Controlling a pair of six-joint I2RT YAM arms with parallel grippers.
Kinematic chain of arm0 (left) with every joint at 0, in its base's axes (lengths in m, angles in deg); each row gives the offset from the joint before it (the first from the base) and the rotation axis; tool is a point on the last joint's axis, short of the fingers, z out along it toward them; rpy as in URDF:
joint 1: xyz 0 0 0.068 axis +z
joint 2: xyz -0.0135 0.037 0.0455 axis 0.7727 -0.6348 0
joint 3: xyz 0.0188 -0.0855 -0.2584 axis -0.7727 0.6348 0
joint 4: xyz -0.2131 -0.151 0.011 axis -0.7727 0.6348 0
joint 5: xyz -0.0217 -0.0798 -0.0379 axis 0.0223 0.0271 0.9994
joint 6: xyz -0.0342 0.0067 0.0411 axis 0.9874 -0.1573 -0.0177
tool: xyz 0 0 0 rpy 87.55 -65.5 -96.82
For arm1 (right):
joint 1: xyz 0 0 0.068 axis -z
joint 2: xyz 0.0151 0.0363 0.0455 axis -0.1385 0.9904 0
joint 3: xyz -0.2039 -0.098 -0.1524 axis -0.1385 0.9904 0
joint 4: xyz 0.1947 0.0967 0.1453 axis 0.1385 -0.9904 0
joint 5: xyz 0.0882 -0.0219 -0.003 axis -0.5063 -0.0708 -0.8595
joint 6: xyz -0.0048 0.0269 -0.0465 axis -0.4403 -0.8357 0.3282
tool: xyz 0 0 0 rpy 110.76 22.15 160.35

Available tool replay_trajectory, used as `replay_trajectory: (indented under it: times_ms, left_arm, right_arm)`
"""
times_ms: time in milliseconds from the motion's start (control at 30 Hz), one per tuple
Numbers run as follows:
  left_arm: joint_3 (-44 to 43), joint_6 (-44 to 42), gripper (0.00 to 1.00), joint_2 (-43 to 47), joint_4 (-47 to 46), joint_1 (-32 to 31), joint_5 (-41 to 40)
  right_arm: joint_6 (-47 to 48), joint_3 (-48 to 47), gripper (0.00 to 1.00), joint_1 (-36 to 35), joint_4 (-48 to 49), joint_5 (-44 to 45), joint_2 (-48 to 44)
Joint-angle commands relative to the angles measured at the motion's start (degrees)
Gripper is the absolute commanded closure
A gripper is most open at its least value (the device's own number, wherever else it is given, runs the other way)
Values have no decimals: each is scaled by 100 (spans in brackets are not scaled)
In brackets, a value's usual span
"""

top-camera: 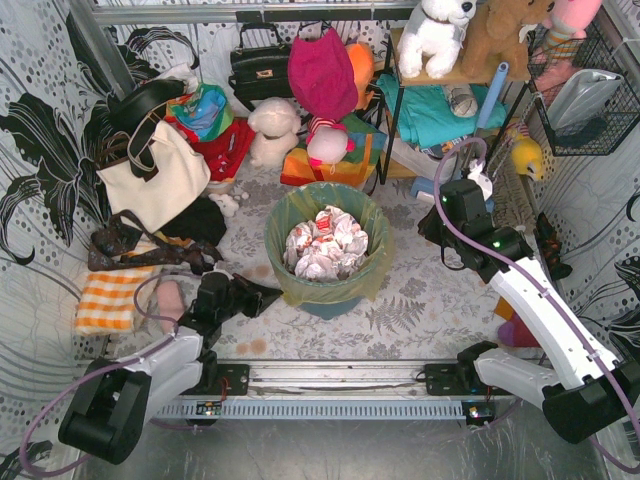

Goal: Tie the trash bag

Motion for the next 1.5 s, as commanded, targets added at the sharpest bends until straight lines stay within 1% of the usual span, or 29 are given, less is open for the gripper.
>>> replay_trajectory:
  times_ms: [0,100,267,367,567,633,700,800,867,933,967,1067,1167,1200,1267,1333,1467]
  left_arm:
    - [-323,-365,100,650,936,-15,-532]
    - [-777,-780,100,1115,2135,-15,-1003]
    - [-1344,-1234,100,1421,3573,-23,-1791]
    - [-1520,-1357,100,1376,4040,-23,-2046]
    - [-1731,-1617,100,790,4324,-124,-2326]
    - [-1744,-1626,100,795,4225,-198,-2321]
    - [-1667,-1640,99,952,3837,-247,-2054]
    - [-1439,-1540,80,1041,3018,-257,-1423]
    - [-1155,-1375,70,836,2278,-259,-890]
    - [-882,-1092,64,585,1399,-275,-500]
    - [-773,-970,62,467,1142,-297,-403]
    - [-678,-865,56,265,844,-362,-384]
    - [-647,-896,44,140,576,-384,-321]
    - [-646,-906,41,80,499,-390,-295]
    - [-646,-925,38,-50,360,-395,-243]
    - [-650,-927,38,-166,261,-409,-237]
    - [-605,-919,40,-349,1,-432,-195]
  right_arm:
    - [-65,22,79,35,113,-27,-133]
    - [-56,22,79,34,106,-16,-126]
    - [-54,30,79,33,121,-14,-128]
    - [-53,39,80,30,143,-28,-128]
    - [-62,39,79,29,166,-65,-103]
    - [-59,33,79,35,159,-59,-107]
    - [-63,30,80,31,157,-70,-108]
    - [-73,39,80,29,162,-81,-98]
    - [-89,68,80,30,186,-99,-95]
    - [-98,96,80,34,223,-126,-86]
    - [-108,100,80,30,227,-144,-82]
    - [-120,93,80,34,218,-172,-80]
    - [-116,83,80,29,210,-169,-73]
    - [-114,83,80,29,214,-169,-66]
    - [-108,67,80,34,212,-174,-49]
    - [-107,49,79,29,201,-190,-2]
    - [-104,26,80,33,205,-219,63]
